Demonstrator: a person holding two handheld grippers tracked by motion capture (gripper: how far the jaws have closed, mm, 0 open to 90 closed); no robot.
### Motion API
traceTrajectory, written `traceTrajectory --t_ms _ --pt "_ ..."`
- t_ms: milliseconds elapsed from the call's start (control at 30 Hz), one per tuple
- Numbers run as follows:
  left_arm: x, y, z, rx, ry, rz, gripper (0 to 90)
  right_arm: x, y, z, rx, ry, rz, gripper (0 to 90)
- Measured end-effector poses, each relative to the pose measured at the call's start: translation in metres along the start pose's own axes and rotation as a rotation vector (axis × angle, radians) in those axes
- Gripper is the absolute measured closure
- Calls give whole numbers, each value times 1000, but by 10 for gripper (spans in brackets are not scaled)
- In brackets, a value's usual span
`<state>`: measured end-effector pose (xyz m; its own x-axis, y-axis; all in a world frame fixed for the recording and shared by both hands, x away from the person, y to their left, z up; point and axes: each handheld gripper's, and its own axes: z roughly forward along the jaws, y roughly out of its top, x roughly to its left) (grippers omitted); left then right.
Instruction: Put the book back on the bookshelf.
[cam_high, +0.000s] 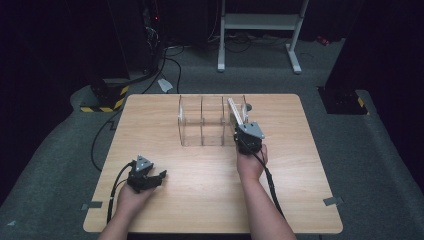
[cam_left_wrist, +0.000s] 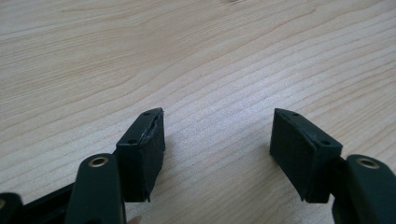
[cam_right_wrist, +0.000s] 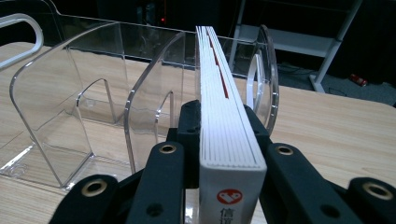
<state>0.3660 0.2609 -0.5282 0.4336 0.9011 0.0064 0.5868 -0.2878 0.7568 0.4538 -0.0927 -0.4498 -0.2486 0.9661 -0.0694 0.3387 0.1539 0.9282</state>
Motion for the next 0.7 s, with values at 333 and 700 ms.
traceTrajectory --t_ms 333,700 --pt "0 0 0 -1 -2 2 355 -2 -3 0 -11 -11 12 754" --pt "0 -1 -1 0 -1 1 355 -4 -11 -2 1 -10 38 748"
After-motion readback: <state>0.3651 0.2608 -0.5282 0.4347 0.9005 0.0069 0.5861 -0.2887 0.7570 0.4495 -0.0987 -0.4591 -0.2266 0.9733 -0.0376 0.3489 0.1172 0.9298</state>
